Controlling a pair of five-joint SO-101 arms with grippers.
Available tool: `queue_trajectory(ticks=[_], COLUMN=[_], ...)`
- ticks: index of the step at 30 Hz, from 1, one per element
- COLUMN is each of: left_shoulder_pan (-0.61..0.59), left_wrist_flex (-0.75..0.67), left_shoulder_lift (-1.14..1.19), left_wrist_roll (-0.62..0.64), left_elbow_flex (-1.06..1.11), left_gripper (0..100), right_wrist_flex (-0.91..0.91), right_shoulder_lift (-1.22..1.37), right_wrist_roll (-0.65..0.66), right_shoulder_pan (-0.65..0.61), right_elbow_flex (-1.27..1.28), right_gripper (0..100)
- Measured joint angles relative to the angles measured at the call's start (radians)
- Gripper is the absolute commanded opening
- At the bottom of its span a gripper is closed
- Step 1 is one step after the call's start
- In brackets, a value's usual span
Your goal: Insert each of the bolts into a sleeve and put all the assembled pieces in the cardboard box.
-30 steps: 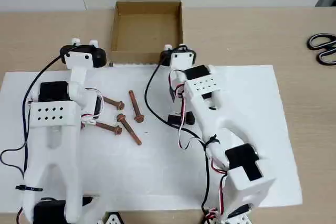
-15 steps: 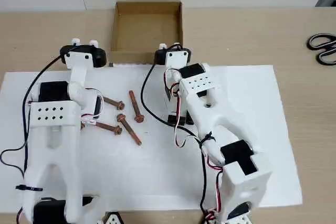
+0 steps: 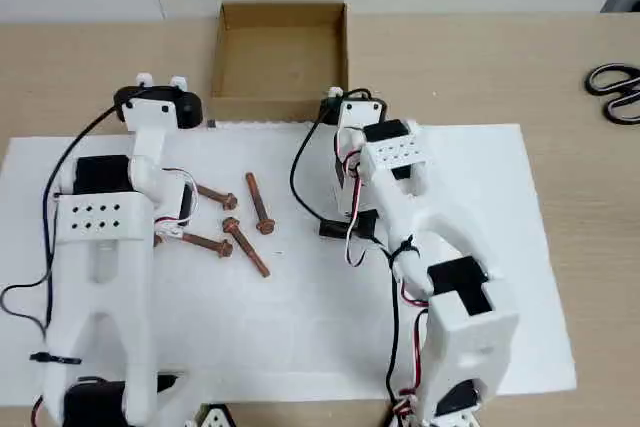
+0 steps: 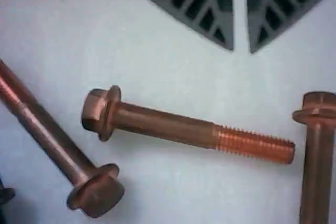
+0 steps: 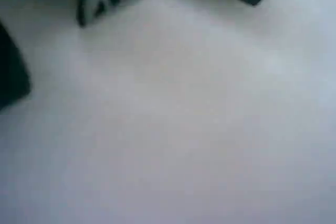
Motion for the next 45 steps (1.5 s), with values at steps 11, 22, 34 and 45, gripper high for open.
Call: queue_trajectory(ticks=[11, 22, 34, 45], left_shoulder_pan=[0.0, 0.0, 0.0, 0.0], left_wrist_flex=[0.0, 0.0, 0.0, 0.0], left_shoulder_lift=[0.0, 0.0, 0.0, 0.0], left_wrist_roll=[-0.002, 0.0, 0.0, 0.0], left_elbow_flex=[0.0, 0.0, 0.0, 0.0], left_gripper=[1, 1, 1, 1], right_wrist_flex=[0.014, 0.176, 0.247, 0.272], right_shoulder_lift=[0.006, 0.043, 0.043, 0.035], right_wrist_roll=[0.003, 0.003, 0.072, 0.084], right_shoulder_pan=[0.002, 0.0, -0.006, -0.006], right_elbow_flex=[-0.023, -0.176, -0.288, -0.296], right_gripper=[22.3, 22.3, 22.0, 12.3])
